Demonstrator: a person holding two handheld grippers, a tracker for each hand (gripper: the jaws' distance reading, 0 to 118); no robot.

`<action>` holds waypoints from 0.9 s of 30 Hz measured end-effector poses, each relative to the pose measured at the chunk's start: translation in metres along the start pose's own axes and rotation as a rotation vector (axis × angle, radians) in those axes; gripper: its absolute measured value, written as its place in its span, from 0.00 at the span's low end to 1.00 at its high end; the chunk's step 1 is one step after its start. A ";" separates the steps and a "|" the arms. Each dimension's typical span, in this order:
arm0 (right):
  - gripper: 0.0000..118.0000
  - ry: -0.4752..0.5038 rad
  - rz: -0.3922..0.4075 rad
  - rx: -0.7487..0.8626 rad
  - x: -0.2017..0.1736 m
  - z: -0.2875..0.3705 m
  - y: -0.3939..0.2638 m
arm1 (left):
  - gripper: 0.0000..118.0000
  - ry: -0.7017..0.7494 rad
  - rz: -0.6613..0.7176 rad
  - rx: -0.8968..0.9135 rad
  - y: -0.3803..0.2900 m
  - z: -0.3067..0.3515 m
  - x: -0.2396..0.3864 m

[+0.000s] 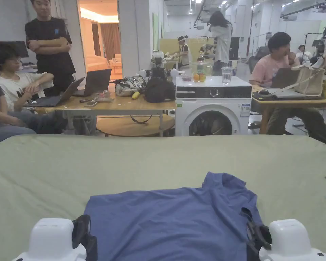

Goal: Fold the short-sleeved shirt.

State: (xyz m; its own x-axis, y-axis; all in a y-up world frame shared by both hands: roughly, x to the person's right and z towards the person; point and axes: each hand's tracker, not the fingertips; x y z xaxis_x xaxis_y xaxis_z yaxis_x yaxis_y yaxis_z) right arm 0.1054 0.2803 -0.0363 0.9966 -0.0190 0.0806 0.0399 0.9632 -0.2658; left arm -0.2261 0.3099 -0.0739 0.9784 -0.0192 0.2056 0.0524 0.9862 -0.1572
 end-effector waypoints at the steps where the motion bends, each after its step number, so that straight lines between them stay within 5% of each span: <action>1: 0.00 0.011 -0.014 0.014 0.001 0.000 -0.003 | 0.00 -0.021 0.017 -0.003 0.001 0.002 -0.003; 6: 0.00 -0.010 -0.026 -0.028 0.004 -0.006 -0.012 | 0.00 -0.009 0.051 -0.003 0.002 0.005 -0.021; 9: 0.00 0.001 -0.038 -0.043 0.006 -0.005 -0.017 | 0.03 -0.103 0.186 -0.075 -0.006 -0.002 -0.049; 11: 0.00 0.018 -0.043 -0.057 0.008 -0.003 -0.020 | 0.57 -0.083 0.292 -0.154 -0.018 -0.010 -0.073; 12: 0.00 0.018 -0.041 -0.058 0.008 -0.001 -0.022 | 0.69 -0.065 0.320 -0.176 -0.027 -0.013 -0.083; 19: 0.00 0.039 -0.028 -0.104 0.017 0.000 -0.032 | 0.68 0.073 0.200 -0.441 -0.093 -0.045 -0.100; 22: 0.00 0.031 -0.057 -0.113 0.025 0.003 -0.037 | 0.67 0.039 0.298 -0.482 -0.115 -0.052 -0.102; 24: 0.00 0.030 -0.098 -0.128 0.033 0.002 -0.041 | 0.55 0.071 0.272 -0.537 -0.127 -0.064 -0.100; 27: 0.00 0.003 -0.098 -0.143 0.041 0.007 -0.045 | 0.16 0.063 0.267 -0.588 -0.138 -0.078 -0.098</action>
State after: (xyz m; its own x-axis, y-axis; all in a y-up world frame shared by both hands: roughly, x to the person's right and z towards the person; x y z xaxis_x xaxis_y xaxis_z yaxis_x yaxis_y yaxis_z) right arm 0.1441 0.2386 -0.0141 0.9876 -0.1116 0.1104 0.1464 0.9086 -0.3912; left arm -0.3134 0.1630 -0.1482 0.9818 0.1874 0.0321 -0.1113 0.7036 -0.7018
